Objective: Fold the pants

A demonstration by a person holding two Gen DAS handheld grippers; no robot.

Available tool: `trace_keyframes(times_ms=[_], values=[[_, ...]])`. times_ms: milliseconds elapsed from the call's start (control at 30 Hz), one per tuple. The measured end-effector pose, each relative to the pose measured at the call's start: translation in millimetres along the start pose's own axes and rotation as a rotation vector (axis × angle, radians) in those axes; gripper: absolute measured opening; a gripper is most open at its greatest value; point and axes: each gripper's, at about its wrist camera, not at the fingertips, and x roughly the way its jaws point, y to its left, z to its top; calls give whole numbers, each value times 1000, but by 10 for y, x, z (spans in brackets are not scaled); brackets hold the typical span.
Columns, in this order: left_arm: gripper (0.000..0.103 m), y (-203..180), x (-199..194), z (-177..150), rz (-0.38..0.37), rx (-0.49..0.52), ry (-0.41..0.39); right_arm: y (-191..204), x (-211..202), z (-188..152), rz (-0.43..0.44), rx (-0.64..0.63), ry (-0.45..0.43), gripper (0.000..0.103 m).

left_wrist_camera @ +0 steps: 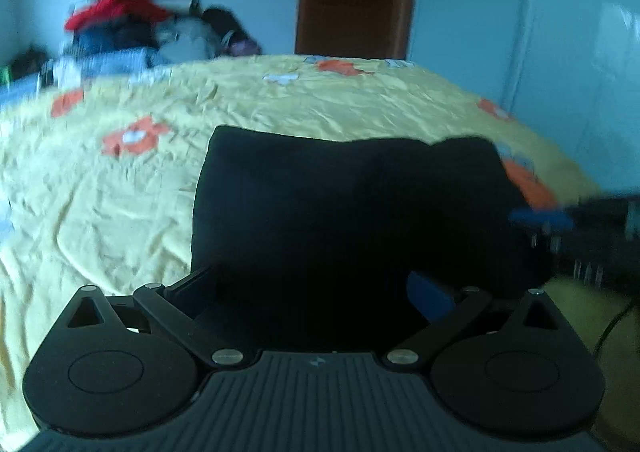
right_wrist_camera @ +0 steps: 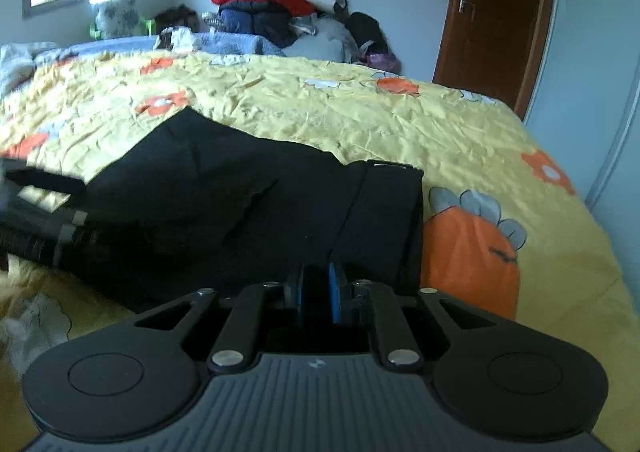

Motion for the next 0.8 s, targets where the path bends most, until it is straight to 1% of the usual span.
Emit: trace_keyframes(times_ms=[33, 100, 233, 300, 367, 533, 800], values=[[103, -9, 17, -21, 2, 11, -6, -25, 17, -2, 6, 19, -5, 12], [103, 45, 51, -26, -8, -22, 2, -39, 35, 18, 7, 40, -2, 12], [103, 119, 14, -29, 1, -49, 9, 62, -63, 47, -18, 13, 5, 13], [103, 110, 19, -74, 14, -53, -3, 111, -81, 5, -23, -24, 19, 13], [103, 94, 6, -113, 29, -59, -22, 141, -54, -47, -31, -53, 13, 13], [103, 96, 0, -126, 36, -64, -34, 122, -23, -84, -33, -13, -15, 13], [103, 123, -7, -139, 34, -83, -32, 194, -41, -105, -64, -19, -23, 13]])
